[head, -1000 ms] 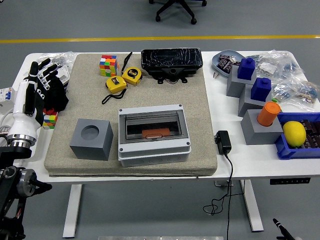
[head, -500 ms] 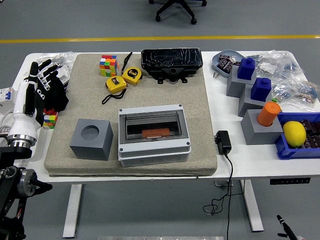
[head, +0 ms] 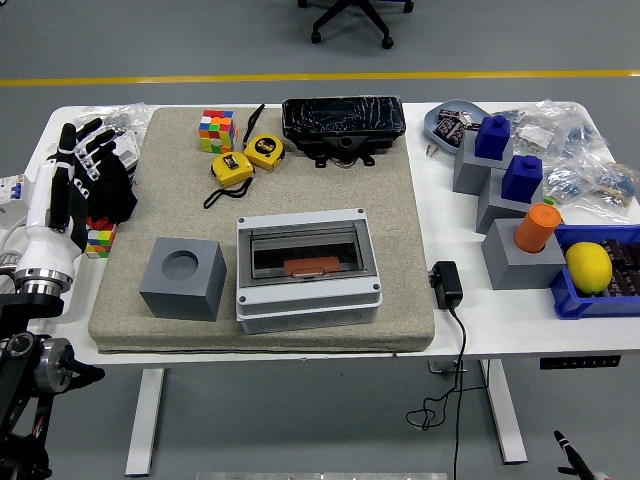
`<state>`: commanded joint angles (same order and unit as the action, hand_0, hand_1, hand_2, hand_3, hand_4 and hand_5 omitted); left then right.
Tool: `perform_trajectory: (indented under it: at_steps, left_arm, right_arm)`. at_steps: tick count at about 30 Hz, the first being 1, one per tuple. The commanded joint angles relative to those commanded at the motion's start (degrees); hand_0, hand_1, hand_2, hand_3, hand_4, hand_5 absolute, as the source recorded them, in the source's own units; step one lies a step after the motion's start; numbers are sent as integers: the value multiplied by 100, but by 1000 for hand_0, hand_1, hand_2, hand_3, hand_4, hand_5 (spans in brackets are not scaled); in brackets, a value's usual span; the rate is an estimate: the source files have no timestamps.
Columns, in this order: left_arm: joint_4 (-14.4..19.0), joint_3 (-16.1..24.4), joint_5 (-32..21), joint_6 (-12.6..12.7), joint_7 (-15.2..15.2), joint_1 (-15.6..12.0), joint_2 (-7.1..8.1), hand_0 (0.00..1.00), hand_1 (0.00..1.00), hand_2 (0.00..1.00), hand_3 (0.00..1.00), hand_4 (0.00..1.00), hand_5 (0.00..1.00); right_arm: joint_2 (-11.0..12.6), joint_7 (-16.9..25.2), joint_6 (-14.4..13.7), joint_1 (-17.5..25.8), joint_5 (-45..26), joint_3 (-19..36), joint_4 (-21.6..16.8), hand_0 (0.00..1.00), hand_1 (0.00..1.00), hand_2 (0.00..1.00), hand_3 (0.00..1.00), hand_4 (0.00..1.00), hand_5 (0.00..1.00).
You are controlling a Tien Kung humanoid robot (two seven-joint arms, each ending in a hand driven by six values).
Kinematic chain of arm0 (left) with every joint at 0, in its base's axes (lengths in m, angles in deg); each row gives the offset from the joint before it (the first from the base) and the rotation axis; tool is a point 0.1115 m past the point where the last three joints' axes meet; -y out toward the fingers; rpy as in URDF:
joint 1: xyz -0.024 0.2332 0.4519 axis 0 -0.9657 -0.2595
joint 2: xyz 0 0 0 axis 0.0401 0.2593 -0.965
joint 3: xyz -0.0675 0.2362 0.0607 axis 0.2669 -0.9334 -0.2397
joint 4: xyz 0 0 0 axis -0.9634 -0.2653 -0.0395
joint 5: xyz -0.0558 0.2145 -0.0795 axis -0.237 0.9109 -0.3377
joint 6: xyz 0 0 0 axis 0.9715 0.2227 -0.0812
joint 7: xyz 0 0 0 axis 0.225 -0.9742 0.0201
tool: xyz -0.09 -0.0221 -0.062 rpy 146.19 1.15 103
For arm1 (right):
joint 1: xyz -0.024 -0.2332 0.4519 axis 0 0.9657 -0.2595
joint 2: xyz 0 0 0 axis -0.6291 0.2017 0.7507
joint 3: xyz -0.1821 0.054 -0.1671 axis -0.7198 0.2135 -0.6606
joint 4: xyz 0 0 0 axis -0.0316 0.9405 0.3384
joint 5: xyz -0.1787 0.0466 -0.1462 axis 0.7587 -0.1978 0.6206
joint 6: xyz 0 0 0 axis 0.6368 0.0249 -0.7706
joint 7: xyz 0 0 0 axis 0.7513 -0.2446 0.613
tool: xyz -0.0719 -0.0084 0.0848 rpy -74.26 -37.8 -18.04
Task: Fetch the battery,place it into the box,close the lid of the box
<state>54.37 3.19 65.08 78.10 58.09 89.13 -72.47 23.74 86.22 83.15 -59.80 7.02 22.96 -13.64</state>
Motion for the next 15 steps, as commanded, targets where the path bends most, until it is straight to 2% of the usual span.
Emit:
perform_trajectory:
  at_steps: [15]
  left_arm:
    - [16, 18, 11, 10, 4, -6, -5, 807, 833, 801, 818, 998, 998]
  right_arm:
    - [-5, -23, 3, -11, 40, -5, 0, 929, 803, 745, 793, 998, 998]
